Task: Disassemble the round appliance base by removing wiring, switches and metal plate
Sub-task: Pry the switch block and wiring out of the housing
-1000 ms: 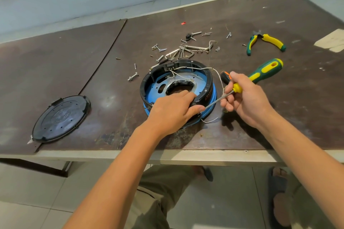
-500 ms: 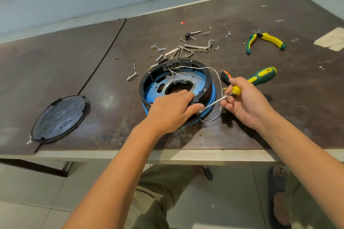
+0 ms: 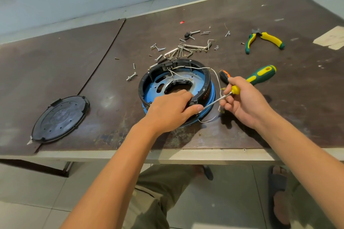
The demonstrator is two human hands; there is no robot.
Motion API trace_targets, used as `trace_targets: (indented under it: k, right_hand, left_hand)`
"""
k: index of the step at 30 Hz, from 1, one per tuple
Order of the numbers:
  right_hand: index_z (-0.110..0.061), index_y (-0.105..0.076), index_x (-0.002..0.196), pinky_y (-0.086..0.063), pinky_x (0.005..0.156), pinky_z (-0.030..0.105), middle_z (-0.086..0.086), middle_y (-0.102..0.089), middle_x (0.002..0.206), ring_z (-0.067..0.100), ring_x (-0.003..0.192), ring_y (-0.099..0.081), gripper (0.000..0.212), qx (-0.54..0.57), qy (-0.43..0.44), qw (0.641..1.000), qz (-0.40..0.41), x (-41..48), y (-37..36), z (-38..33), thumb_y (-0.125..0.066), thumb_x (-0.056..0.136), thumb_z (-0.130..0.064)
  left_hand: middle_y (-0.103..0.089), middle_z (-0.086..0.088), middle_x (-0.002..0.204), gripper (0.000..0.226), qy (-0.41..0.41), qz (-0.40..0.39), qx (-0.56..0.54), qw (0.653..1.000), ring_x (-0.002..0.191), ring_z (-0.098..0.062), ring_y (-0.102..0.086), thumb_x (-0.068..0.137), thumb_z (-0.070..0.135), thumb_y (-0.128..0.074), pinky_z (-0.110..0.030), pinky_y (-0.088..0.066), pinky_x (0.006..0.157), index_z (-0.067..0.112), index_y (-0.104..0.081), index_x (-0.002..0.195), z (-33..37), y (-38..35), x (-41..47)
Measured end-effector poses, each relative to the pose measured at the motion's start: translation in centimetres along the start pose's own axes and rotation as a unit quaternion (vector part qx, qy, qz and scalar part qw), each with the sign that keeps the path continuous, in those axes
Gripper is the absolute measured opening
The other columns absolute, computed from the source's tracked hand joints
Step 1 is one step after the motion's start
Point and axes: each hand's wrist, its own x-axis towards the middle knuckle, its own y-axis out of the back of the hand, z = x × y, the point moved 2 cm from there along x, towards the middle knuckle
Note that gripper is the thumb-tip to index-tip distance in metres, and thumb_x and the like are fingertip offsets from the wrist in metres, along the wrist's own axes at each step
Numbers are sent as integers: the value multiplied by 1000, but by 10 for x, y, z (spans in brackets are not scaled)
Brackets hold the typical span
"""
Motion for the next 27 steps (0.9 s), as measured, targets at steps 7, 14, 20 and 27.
trace_targets:
  k: [7,14,20,27]
  right_hand:
    - [-23,-64,70,-45,39,21,0,-55,53,19,47,-64,39,-27,188,976,-110,-10,11,-34,-59,98,-50]
    - [-24,-65,84,-56,53,26,3,-75,80,13,71,-74,32,-333,367,862,-104,-40,-9,-35,-66,89,-56]
    - [-17,-57,87,-44,58,24,0,-62,72,19,64,-54,26,-462,379,795,-108,-53,-42,2,-82,85,-23]
    - [-10,-56,86,-36,52,14,-6,-49,66,4,56,-40,27,-477,347,805,-70,-58,-54,-2,-80,82,-1]
  left_hand:
    - [-55,10,75,75,19,3,12,1000,66,-7,-54,77,90,-17,-40,-55,61,26,-54,91,0,-3,2]
    - [-57,11,76,71,14,21,13,1000,67,-7,-54,77,90,-22,-34,-47,54,29,-54,96,2,-4,1]
    - [-55,7,81,44,19,43,30,998,74,-18,-56,85,60,-26,-35,-42,53,25,-49,97,9,-3,2]
    - [-57,8,85,32,12,44,14,999,75,-15,-55,85,57,-55,-32,-40,52,28,-49,99,10,-4,2]
